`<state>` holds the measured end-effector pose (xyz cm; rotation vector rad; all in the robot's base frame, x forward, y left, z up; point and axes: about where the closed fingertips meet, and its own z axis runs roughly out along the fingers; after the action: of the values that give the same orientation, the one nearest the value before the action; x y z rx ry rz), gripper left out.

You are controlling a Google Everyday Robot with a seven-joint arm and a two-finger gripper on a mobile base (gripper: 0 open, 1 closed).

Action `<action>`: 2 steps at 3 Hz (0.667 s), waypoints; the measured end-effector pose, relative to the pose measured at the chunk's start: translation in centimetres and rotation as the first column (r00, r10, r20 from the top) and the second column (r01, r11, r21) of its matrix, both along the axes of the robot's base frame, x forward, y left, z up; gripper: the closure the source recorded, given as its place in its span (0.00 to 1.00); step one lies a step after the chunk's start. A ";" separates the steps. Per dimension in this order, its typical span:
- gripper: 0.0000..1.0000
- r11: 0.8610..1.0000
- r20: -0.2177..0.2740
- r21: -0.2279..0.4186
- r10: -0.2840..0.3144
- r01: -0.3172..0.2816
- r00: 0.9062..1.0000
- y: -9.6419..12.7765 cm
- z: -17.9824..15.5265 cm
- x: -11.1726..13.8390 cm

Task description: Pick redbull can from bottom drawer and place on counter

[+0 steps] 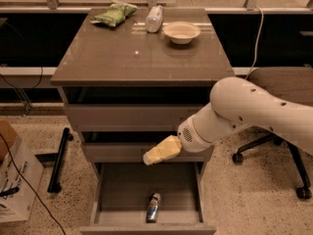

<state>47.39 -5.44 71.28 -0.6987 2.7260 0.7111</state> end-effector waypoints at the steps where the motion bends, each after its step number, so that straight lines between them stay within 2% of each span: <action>1: 0.00 0.997 -0.051 0.072 -0.024 0.028 0.998 1.3 -4.7 0.7; 2: 0.00 0.997 -0.067 0.073 -0.030 0.035 0.997 1.4 -5.7 0.9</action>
Offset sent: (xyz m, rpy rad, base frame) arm 0.0064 0.0116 -0.0420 0.0645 0.0451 -0.0236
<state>48.25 -4.01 65.57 -0.6232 2.7471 0.8378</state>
